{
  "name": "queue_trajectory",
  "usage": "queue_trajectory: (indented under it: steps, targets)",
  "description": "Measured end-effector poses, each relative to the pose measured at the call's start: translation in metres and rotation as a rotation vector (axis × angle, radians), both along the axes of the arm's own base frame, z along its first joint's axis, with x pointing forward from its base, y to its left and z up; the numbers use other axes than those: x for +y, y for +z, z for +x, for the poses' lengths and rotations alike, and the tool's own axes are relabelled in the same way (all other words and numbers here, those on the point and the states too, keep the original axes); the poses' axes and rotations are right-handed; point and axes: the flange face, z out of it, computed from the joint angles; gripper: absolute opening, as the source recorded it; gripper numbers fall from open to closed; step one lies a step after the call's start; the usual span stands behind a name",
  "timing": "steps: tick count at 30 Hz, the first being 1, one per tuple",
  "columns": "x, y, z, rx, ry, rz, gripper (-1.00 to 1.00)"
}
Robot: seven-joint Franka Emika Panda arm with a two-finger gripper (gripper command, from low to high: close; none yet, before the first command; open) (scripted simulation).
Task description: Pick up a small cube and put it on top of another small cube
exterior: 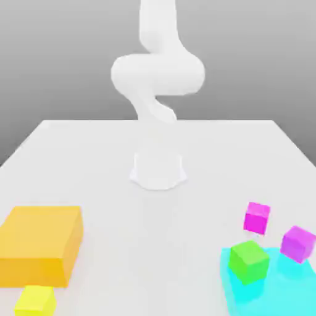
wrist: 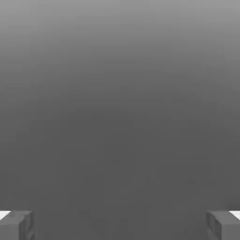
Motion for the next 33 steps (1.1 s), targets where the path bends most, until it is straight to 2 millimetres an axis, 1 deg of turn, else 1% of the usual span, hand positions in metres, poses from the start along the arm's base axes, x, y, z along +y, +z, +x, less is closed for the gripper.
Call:
queue_trajectory:
  steps: [2, 4, 6, 9, 11, 13, 15, 17, 18, 20, 27, 28, 33]
  targets:
    - [0.034, -0.049, 0.018, 0.070, 0.091, -0.044, 0.00]
    - [0.067, -0.099, 0.028, 0.137, 0.182, -0.087, 0.00]
    - [0.098, -0.149, 0.029, 0.202, 0.274, -0.128, 0.00]
    - [0.140, -0.224, 0.017, 0.299, 0.417, -0.189, 0.00]
    - [0.165, -0.275, 0.000, 0.365, 0.518, -0.230, 0.00]
    - [0.187, -0.325, -0.026, 0.433, 0.626, -0.272, 0.00]
    - [0.204, -0.376, -0.060, 0.504, 0.743, -0.316, 0.00]
    - [0.215, -0.428, -0.104, 0.583, 0.875, -0.364, 0.00]
    - [0.219, -0.448, -0.122, 0.611, 0.928, -0.382, 0.00]
    - [0.226, -0.469, -0.140, 0.629, 0.982, -0.400, 0.00]
    - [0.221, -0.520, -0.140, 0.640, 0.975, -0.395, 0.00]
    - [0.220, -0.526, -0.140, 0.641, 0.975, -0.397, -1.00]
    - [0.220, -0.526, -0.141, 0.641, 0.976, -0.397, -1.00]
